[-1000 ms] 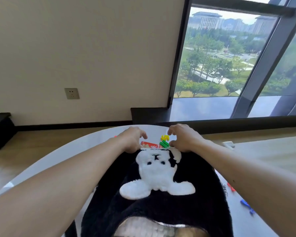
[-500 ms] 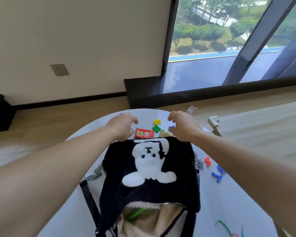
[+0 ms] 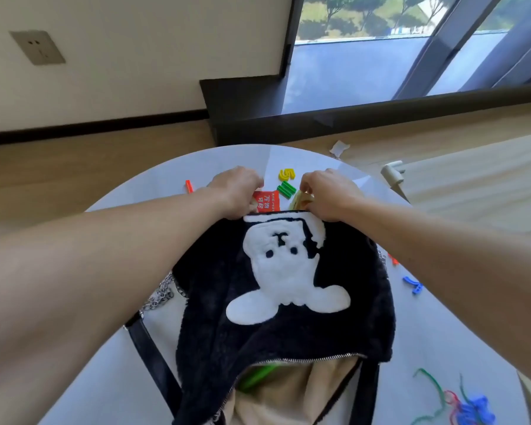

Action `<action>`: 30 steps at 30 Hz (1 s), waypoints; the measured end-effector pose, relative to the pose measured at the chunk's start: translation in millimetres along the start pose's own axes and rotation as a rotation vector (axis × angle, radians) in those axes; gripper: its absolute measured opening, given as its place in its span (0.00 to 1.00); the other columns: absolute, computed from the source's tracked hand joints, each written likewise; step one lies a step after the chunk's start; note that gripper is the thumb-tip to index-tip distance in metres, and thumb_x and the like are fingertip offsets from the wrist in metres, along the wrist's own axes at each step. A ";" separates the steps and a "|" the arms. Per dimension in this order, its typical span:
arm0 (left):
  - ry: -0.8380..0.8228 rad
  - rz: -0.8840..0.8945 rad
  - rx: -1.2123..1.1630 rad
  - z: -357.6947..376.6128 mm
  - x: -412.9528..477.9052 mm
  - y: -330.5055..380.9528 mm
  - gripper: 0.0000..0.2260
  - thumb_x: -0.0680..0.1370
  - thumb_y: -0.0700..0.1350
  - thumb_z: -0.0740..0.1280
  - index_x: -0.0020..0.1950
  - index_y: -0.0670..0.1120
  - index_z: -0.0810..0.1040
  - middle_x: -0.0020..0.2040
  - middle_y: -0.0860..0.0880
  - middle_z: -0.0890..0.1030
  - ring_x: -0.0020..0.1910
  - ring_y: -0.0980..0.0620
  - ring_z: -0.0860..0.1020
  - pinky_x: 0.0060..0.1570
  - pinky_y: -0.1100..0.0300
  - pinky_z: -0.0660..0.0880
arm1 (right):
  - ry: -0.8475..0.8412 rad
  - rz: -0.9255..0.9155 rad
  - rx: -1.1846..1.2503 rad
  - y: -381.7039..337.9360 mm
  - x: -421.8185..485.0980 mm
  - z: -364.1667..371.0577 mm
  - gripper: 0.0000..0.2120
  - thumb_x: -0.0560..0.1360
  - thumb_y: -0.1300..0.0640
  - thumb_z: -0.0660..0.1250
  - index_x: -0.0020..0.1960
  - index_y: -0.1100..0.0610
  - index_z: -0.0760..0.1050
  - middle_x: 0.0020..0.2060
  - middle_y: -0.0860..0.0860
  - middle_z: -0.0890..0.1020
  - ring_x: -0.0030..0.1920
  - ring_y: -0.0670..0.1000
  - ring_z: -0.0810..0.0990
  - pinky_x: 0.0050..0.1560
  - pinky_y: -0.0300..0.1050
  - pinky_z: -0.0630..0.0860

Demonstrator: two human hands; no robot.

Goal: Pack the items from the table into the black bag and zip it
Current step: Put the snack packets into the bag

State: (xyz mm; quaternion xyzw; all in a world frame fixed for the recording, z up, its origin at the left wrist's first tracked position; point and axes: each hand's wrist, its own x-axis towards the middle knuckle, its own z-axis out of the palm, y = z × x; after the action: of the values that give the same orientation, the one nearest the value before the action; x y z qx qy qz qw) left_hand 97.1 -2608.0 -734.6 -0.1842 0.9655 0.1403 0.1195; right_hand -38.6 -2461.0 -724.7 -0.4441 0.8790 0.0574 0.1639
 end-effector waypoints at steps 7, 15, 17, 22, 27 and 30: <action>0.165 -0.109 -0.201 -14.1 -23.2 -6.1 0.08 0.77 0.47 0.70 0.51 0.44 0.81 0.50 0.46 0.77 0.47 0.46 0.76 0.47 0.52 0.74 | 0.019 0.014 0.018 -8.2 1.3 1.6 0.10 0.76 0.59 0.67 0.56 0.56 0.80 0.55 0.57 0.81 0.56 0.61 0.77 0.57 0.52 0.76; 0.487 -0.391 -0.913 -40.0 -124.0 50.4 0.06 0.77 0.46 0.68 0.50 0.46 0.83 0.45 0.52 0.85 0.44 0.56 0.82 0.47 0.58 0.79 | 0.462 -0.044 0.623 -11.6 -83.8 -66.7 0.09 0.75 0.57 0.71 0.54 0.57 0.81 0.50 0.51 0.81 0.50 0.48 0.78 0.50 0.32 0.70; 0.441 -0.404 -1.089 -35.6 -159.1 74.0 0.06 0.77 0.44 0.68 0.50 0.48 0.84 0.43 0.55 0.85 0.41 0.60 0.83 0.42 0.66 0.78 | 0.386 -0.062 1.050 -18.9 -132.8 -73.2 0.06 0.75 0.55 0.70 0.51 0.54 0.80 0.44 0.46 0.85 0.45 0.43 0.81 0.48 0.33 0.73; 0.277 -0.333 -1.257 -7.8 -242.6 138.1 0.09 0.78 0.41 0.69 0.52 0.55 0.82 0.42 0.54 0.85 0.42 0.58 0.84 0.42 0.63 0.81 | -0.168 0.086 1.710 -35.6 -249.0 -18.1 0.08 0.79 0.58 0.67 0.55 0.61 0.80 0.50 0.58 0.85 0.52 0.56 0.85 0.51 0.55 0.82; 0.057 -0.305 -1.274 27.3 -295.3 159.1 0.07 0.79 0.44 0.67 0.54 0.50 0.82 0.45 0.52 0.86 0.43 0.54 0.85 0.46 0.60 0.81 | -0.275 0.426 1.878 -39.6 -311.2 31.7 0.13 0.75 0.57 0.72 0.57 0.59 0.78 0.45 0.59 0.82 0.40 0.57 0.85 0.38 0.54 0.83; 0.259 -0.214 -0.781 45.4 -303.8 153.5 0.04 0.76 0.46 0.67 0.48 0.52 0.81 0.47 0.59 0.79 0.49 0.57 0.77 0.47 0.69 0.72 | -0.246 0.694 1.804 -39.2 -333.1 51.2 0.12 0.78 0.61 0.70 0.60 0.57 0.76 0.46 0.58 0.82 0.38 0.54 0.86 0.33 0.47 0.81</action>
State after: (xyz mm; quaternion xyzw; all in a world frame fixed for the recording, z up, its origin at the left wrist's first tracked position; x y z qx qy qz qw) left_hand 320.0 -2358.9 -656.3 -0.3311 0.8222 0.4580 -0.0678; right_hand 188.7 -2218.0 -658.1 0.1411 0.6514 -0.5464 0.5071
